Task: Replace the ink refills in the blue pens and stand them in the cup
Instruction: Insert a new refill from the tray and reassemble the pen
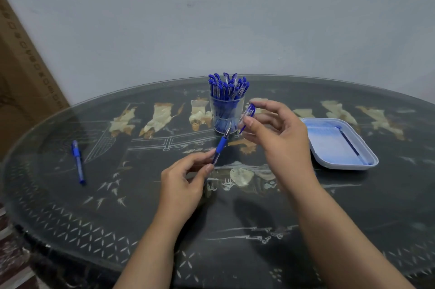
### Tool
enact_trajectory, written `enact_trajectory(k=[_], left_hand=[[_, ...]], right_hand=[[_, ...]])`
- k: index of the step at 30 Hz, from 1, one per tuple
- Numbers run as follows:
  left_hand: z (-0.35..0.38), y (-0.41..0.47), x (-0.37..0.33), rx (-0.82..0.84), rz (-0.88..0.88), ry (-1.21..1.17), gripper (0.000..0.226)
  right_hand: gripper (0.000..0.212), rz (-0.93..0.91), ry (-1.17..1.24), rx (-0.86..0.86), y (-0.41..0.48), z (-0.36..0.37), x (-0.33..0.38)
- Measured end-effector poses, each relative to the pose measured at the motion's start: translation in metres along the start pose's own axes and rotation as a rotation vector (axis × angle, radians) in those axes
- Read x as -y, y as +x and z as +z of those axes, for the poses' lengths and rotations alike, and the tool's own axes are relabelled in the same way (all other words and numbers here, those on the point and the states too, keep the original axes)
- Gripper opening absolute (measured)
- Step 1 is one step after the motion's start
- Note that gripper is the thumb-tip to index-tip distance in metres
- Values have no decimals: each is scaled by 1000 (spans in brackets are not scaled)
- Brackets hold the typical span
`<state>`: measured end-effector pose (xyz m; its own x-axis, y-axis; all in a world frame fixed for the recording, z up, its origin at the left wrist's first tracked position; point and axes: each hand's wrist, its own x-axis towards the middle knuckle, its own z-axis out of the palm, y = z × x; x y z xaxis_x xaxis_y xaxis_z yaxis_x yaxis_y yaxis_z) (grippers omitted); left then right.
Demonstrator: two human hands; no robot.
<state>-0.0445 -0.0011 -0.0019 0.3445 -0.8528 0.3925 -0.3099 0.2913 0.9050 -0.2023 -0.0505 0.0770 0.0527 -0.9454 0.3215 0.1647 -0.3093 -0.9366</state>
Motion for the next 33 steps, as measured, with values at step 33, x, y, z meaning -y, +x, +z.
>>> enact_trajectory(k=[33], left_hand=[[1,-1,-5,-20,-73,-60,43]], right_hand=[[17,-72,-334,85,-1,19,-21]])
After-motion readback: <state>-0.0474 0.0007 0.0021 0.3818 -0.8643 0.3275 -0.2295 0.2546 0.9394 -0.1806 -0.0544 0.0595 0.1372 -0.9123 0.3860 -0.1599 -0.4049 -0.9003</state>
